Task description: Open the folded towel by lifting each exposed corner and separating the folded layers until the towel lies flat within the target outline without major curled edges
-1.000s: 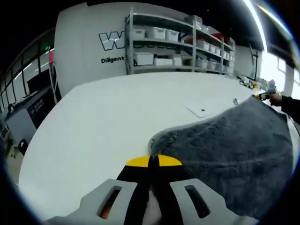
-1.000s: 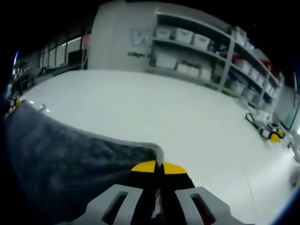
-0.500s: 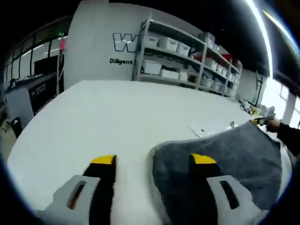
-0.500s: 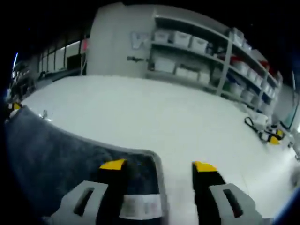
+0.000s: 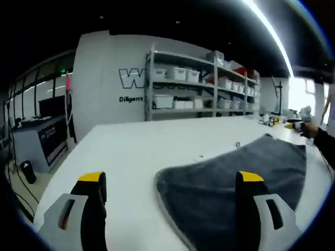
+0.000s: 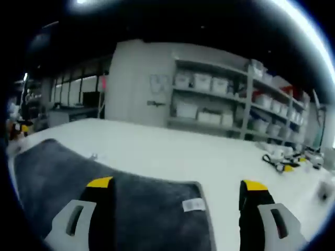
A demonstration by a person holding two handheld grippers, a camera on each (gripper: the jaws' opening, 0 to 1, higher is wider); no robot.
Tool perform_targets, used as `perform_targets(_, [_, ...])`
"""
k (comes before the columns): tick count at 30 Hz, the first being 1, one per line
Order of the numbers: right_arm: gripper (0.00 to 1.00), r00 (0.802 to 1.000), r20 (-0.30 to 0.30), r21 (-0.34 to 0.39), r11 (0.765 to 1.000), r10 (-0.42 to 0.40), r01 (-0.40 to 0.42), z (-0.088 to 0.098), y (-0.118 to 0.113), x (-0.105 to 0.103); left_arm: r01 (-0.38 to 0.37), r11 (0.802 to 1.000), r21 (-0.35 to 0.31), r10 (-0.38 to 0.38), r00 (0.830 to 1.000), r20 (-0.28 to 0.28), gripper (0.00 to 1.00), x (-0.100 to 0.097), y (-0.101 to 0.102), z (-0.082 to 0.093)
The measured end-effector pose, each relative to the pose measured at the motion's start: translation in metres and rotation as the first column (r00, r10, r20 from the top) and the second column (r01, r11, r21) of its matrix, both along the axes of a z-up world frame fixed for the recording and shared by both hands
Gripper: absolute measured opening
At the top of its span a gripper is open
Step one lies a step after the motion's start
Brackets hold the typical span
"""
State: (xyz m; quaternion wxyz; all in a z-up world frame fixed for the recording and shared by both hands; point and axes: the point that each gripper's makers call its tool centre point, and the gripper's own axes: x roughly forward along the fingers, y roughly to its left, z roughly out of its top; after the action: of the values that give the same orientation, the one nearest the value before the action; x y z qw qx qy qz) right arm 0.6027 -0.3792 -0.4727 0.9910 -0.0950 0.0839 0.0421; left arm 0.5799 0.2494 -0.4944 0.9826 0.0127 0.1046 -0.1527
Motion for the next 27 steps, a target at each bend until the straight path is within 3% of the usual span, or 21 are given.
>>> perform_targets(4, [1.0, 1.0, 0.03, 0.007, 1.0, -0.001, 0.0, 0.007, 0.01, -0.042, 0.009, 1.0, -0.008, -0.009, 1.0, 0.022, 1.0, -0.044, -0.012, 0.005])
perform_targets(6, [1.0, 0.999, 0.035, 0.01, 1.0, 0.006, -0.007, 0.009, 0.016, -0.063, -0.015, 1.0, -0.004, 0.015, 0.999, 0.028, 1.0, -0.058, 0.003, 0.005])
perform_targets(9, [1.0, 0.998, 0.056, 0.016, 1.0, 0.019, -0.02, 0.013, 0.023, -0.091, -0.023, 1.0, 0.017, 0.023, 0.999, 0.022, 1.0, -0.083, 0.009, 0.007])
perform_targets(12, [1.0, 0.997, 0.065, 0.033, 0.999, 0.037, -0.039, 0.012, 0.027, -0.116, -0.043, 0.999, -0.003, 0.043, 0.998, 0.041, 1.0, -0.11, 0.015, 0.015])
perform_targets(14, [1.0, 0.997, 0.068, 0.043, 0.998, 0.038, -0.041, 0.01, 0.027, -0.129, -0.053, 0.998, -0.033, 0.055, 0.998, 0.038, 1.0, -0.127, 0.018, 0.016])
perform_targets(17, [1.0, 0.996, 0.073, 0.075, 0.996, 0.048, -0.053, 0.005, 0.029, -0.155, -0.036, 0.977, -0.211, 0.038, 0.999, 0.004, 1.0, -0.156, 0.012, 0.014])
perform_targets(20, [1.0, 0.996, 0.074, 0.091, 0.994, 0.051, -0.058, -0.001, 0.029, -0.175, -0.051, 0.985, -0.167, 0.055, 0.998, 0.022, 1.0, -0.176, 0.016, 0.009])
perform_targets(23, [1.0, 0.995, 0.084, 0.108, 0.993, 0.048, -0.057, -0.007, 0.024, -0.199, -0.089, 0.994, -0.062, 0.091, 0.995, 0.036, 1.0, -0.201, 0.018, 0.006])
perform_targets(27, [1.0, 0.994, 0.102, 0.153, 0.986, 0.046, -0.061, -0.014, 0.021, -0.228, -0.069, 0.995, -0.077, 0.074, 0.994, 0.074, 1.0, -0.232, 0.007, 0.017])
